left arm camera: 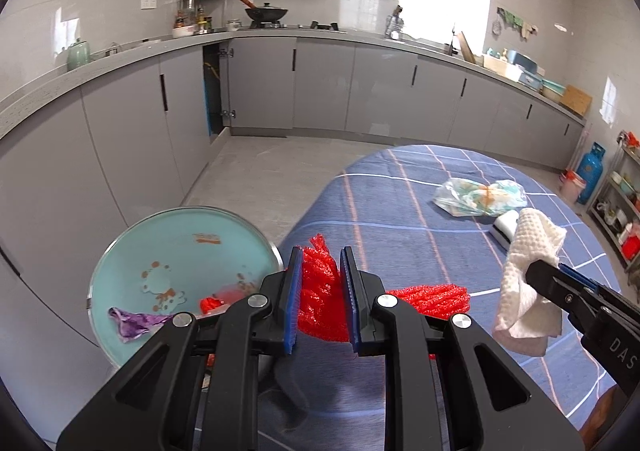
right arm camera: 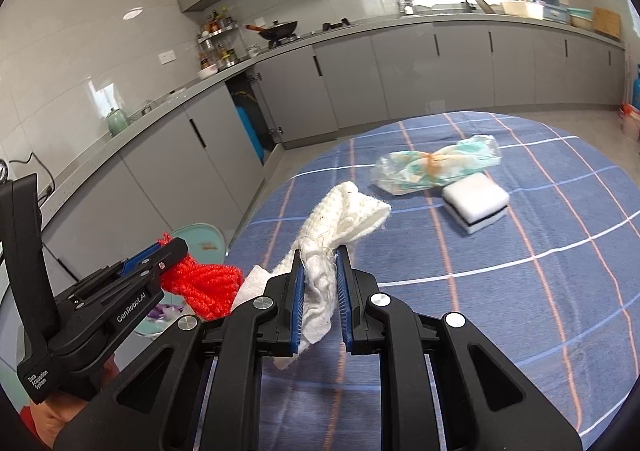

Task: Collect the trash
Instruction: 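Carry the red mesh scrubber and white cloth over the teal bin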

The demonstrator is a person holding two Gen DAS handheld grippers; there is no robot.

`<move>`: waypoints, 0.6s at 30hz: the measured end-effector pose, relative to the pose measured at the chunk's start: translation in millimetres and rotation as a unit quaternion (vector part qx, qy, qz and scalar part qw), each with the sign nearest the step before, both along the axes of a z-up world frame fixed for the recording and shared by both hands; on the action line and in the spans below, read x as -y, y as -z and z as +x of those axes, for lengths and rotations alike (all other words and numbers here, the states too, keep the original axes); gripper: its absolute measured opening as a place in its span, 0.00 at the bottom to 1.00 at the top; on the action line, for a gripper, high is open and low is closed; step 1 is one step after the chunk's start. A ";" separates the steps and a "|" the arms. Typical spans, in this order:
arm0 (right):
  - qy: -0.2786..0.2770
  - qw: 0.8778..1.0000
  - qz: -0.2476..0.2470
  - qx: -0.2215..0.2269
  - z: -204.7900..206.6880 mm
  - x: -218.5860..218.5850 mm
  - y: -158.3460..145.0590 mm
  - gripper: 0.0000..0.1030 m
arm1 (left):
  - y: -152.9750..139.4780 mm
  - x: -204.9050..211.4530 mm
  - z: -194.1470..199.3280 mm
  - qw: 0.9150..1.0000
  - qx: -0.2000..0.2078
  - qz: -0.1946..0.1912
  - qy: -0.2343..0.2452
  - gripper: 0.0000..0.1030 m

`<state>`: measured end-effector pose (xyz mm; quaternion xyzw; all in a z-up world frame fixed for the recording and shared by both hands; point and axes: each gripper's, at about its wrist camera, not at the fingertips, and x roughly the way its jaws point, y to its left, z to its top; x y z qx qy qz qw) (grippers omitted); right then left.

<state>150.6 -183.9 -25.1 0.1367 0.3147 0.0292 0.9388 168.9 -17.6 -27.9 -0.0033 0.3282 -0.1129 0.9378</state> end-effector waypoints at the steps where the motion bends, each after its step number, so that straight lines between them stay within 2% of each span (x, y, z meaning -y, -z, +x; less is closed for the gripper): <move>1: -0.003 1.000 -0.001 0.000 0.7 -2.8 -0.2 0.16 | -0.2 -4.7 0.0 1.000 0.000 -0.001 -0.004 0.19; 18: -0.087 0.996 -0.025 -0.002 23.2 -79.4 -4.2 0.16 | 1.0 -74.9 6.4 0.997 -0.002 -0.013 -0.071 0.19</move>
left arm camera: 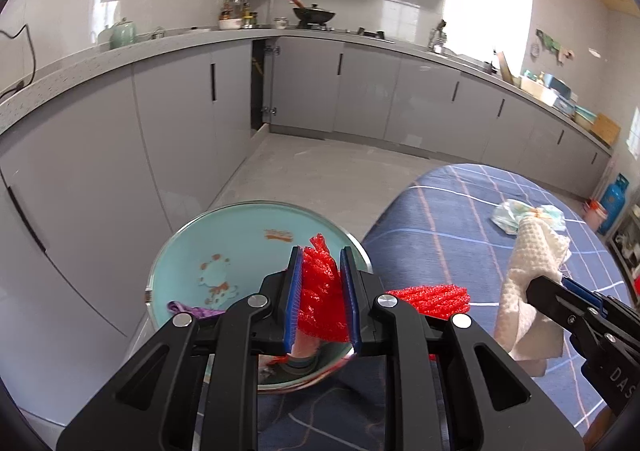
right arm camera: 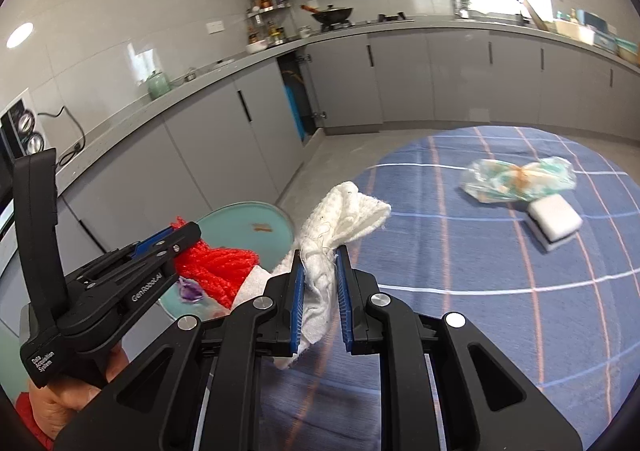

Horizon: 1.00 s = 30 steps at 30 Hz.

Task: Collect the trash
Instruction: 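Carry the red mesh scrubber and white cloth over the teal bin, then open both tools to drop the scrubber and cloth into the bin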

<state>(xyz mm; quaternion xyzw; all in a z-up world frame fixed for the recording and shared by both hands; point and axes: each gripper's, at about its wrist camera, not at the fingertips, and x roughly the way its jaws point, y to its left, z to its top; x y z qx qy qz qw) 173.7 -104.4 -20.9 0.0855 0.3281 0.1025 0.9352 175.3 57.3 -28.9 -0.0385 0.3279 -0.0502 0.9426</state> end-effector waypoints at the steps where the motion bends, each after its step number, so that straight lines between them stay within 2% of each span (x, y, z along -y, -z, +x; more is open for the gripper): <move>1: -0.005 1.000 -0.001 0.000 1.1 -4.6 -0.4 0.16 | 0.6 -2.9 -0.3 1.000 -0.001 0.000 -0.003 0.19; 13: -0.052 0.999 -0.015 0.000 18.4 -54.1 -1.8 0.16 | -0.7 -43.4 7.2 0.999 0.005 -0.008 -0.044 0.19; 30: -0.079 0.996 -0.043 -0.025 57.7 -100.8 20.9 0.16 | 21.8 -84.7 35.9 0.994 -0.023 -0.002 -0.107 0.19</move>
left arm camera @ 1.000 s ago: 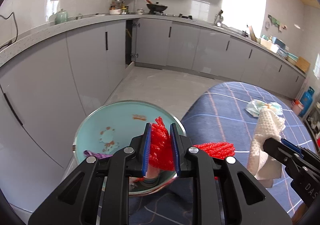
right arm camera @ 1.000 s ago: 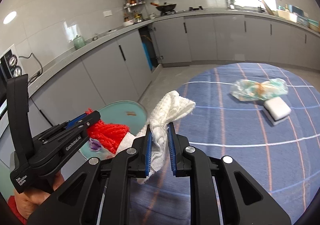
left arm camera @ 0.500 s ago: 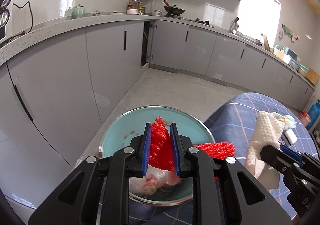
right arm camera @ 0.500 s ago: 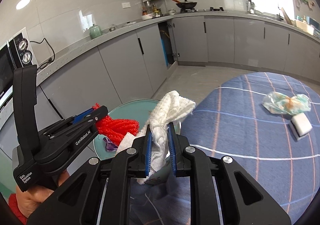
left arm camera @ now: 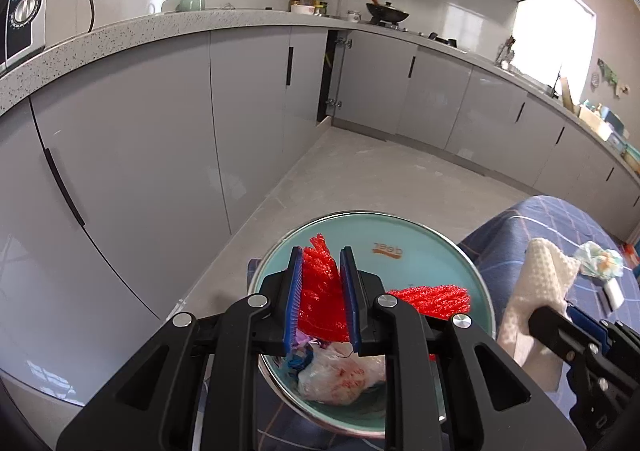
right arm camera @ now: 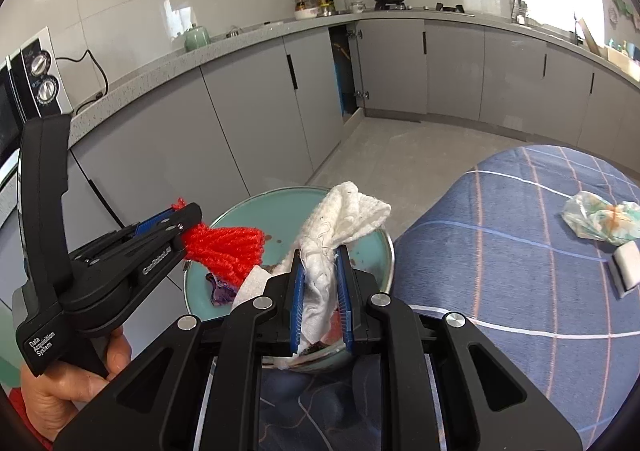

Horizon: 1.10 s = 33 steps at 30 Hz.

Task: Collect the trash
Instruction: 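Open both tools to drop the scrubber and cloth into the bin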

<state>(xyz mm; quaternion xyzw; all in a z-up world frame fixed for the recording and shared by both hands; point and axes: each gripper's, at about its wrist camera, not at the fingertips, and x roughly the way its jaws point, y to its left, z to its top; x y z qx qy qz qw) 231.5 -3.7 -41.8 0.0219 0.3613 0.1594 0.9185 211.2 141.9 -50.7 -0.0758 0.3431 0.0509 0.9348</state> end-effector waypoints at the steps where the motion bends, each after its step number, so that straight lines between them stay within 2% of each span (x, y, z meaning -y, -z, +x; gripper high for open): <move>1: -0.002 1.000 -0.005 -0.002 3.2 -2.9 2.6 0.16 | 1.7 0.5 3.7 1.000 -0.002 0.003 -0.001 0.19; 11: -0.014 0.999 -0.012 -0.036 25.8 -15.8 24.3 0.18 | 18.6 2.5 24.2 0.999 -0.025 0.019 -0.003 0.19; 13: -0.017 0.999 -0.010 -0.038 29.4 -18.0 28.3 0.22 | 22.9 1.2 27.3 0.999 -0.032 0.018 -0.005 0.19; 15: -0.017 0.999 -0.005 -0.041 34.8 -16.8 31.8 0.35 | 26.6 0.2 30.7 0.999 -0.038 0.017 -0.006 0.22; 18: -0.010 0.999 0.005 -0.039 35.3 -9.9 30.6 0.37 | 29.6 -1.4 30.4 0.999 -0.041 0.018 -0.004 0.24; 20: -0.006 0.999 0.012 -0.035 32.7 -3.3 27.4 0.37 | 30.1 -1.6 29.3 0.999 -0.041 0.021 -0.007 0.31; 22: 0.005 0.999 0.021 -0.031 28.1 6.3 23.0 0.37 | 30.3 -1.1 28.4 0.999 -0.040 0.020 -0.011 0.44; 27: 0.027 0.999 0.038 -0.011 10.3 28.9 8.4 0.37 | 25.1 8.2 19.1 0.999 -0.029 0.036 -0.015 0.63; 31: 0.045 0.998 0.046 0.006 -5.3 43.1 1.0 0.49 | 13.8 21.4 6.9 0.999 -0.008 0.045 -0.022 0.83; 33: 0.052 0.998 0.042 0.015 -12.1 49.4 -2.0 0.53 | 8.0 29.1 2.1 0.999 0.000 0.043 -0.014 0.87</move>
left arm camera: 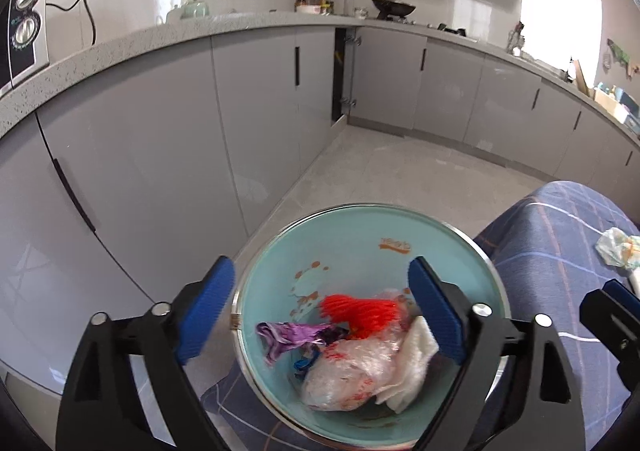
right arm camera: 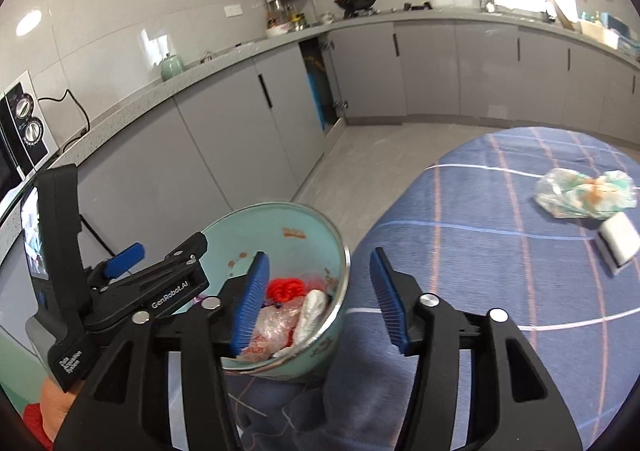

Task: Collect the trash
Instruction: 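Open both tools to drop the scrubber and cloth into the bin, then move both tools back over the white sponge and printed plastic bag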

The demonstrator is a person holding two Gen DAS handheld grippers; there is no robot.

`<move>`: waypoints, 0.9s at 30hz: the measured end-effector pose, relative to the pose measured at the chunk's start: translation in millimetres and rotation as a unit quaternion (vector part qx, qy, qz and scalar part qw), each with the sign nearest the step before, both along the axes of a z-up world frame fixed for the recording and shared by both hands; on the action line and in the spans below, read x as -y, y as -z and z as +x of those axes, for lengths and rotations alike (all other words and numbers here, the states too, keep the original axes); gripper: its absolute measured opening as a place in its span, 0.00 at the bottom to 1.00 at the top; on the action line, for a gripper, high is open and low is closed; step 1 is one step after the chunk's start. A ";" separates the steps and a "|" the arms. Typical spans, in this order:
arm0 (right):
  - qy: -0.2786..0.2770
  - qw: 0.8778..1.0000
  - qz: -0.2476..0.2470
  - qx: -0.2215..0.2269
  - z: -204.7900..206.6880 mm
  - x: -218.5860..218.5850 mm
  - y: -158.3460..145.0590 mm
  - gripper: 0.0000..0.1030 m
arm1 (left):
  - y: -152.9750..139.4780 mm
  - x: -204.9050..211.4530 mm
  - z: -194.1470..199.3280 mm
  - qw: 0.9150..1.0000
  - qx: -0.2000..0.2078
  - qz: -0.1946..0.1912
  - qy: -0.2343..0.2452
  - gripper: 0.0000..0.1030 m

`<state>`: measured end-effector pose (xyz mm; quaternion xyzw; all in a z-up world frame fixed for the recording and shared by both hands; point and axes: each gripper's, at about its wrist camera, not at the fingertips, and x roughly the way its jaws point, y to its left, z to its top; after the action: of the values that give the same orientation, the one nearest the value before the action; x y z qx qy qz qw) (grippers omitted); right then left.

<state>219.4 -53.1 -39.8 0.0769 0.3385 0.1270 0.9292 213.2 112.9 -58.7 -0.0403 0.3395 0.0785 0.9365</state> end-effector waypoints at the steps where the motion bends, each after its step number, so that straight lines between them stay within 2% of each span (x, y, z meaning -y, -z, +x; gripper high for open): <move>1: 0.003 1.000 0.000 0.002 -3.7 3.8 -1.1 0.53 | -2.2 2.6 -2.4 1.000 0.001 -0.001 0.003 0.91; 3: 0.010 1.000 0.002 0.002 -6.9 10.6 -3.0 0.54 | -6.1 8.2 -6.5 1.000 0.004 -0.002 0.004 0.94; 27: 0.082 0.996 0.015 0.016 -51.6 81.2 -11.6 0.57 | -26.5 78.4 -54.2 0.998 0.010 0.020 0.067 0.94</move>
<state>167.9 -134.2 -28.2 0.1162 0.3147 0.0569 0.9403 159.1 34.5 -32.2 0.0008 0.3305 0.0224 0.9435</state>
